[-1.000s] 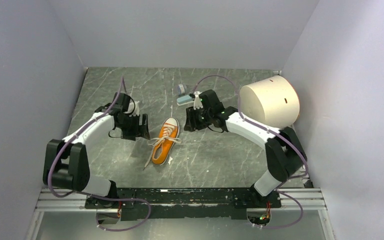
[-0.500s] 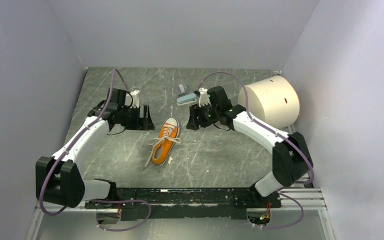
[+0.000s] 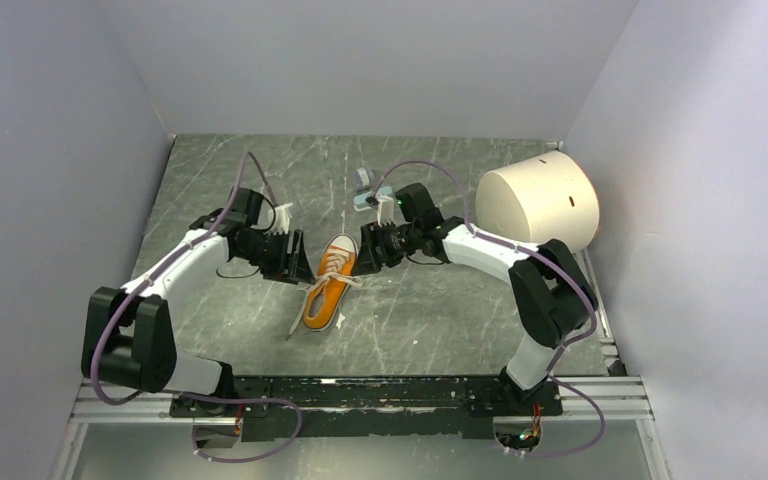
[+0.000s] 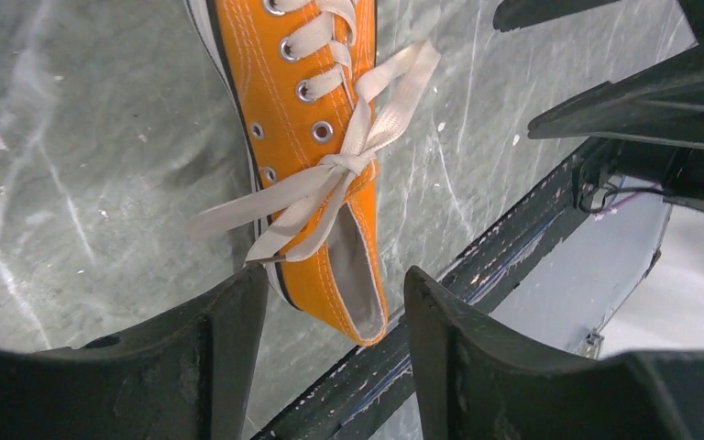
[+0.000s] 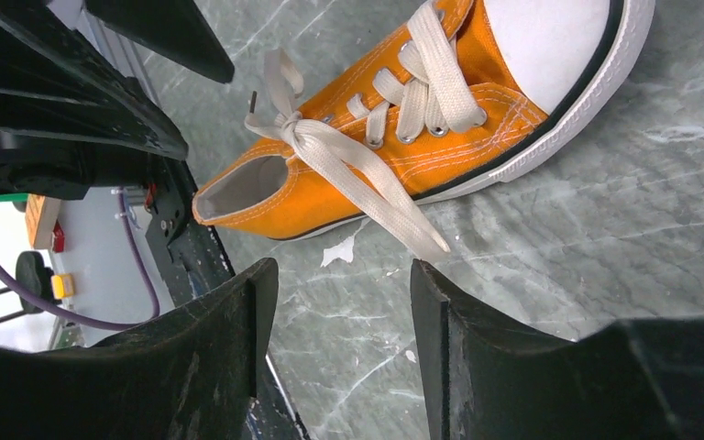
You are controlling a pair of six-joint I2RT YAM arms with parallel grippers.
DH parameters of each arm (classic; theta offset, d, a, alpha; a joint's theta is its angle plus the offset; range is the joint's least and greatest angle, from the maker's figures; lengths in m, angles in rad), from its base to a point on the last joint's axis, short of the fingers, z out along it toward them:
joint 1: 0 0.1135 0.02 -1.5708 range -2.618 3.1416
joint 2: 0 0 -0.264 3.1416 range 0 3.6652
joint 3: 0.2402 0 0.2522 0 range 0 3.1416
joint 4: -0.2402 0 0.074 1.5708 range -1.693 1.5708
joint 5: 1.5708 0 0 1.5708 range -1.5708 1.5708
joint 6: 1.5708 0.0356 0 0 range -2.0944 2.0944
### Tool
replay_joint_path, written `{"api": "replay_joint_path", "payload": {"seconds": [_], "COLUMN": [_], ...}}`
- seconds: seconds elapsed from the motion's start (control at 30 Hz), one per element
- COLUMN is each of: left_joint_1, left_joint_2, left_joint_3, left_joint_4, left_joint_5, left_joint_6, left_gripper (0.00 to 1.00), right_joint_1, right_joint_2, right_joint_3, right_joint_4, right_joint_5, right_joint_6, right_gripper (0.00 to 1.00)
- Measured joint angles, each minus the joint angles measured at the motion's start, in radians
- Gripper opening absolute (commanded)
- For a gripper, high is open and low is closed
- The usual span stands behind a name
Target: Tie the shoes
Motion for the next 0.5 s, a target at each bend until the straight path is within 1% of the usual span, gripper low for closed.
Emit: {"api": "replay_joint_path", "payload": {"seconds": [0.07, 0.2, 0.3, 0.4, 0.5], "left_joint_1": [-0.009, -0.027, -0.049, -0.081, -0.108], "left_joint_2": [0.024, 0.076, 0.097, 0.108, 0.126], "left_joint_3": [0.000, 0.002, 0.002, 0.002, 0.008], "left_joint_4": [-0.002, -0.010, -0.010, -0.003, -0.002], "left_joint_5": [0.012, 0.019, 0.019, 0.014, -0.005], "left_joint_6": [0.019, 0.044, 0.050, 0.052, 0.055], "left_gripper": [0.54, 0.55, 0.53, 0.42, 0.38], "right_joint_1": [0.000, 0.000, 0.000, 0.000, 0.000], "right_joint_2": [0.003, 0.003, 0.003, 0.002, 0.000], "right_joint_3": [0.000, 0.000, 0.000, -0.003, -0.015], "right_joint_4": [0.002, 0.002, 0.001, 0.006, 0.008], "right_joint_5": [-0.006, -0.010, -0.010, -0.010, -0.010], "right_joint_6": [0.002, 0.002, 0.002, 0.004, 0.007], "right_gripper": [0.57, 0.56, 0.55, 0.54, 0.53]}}
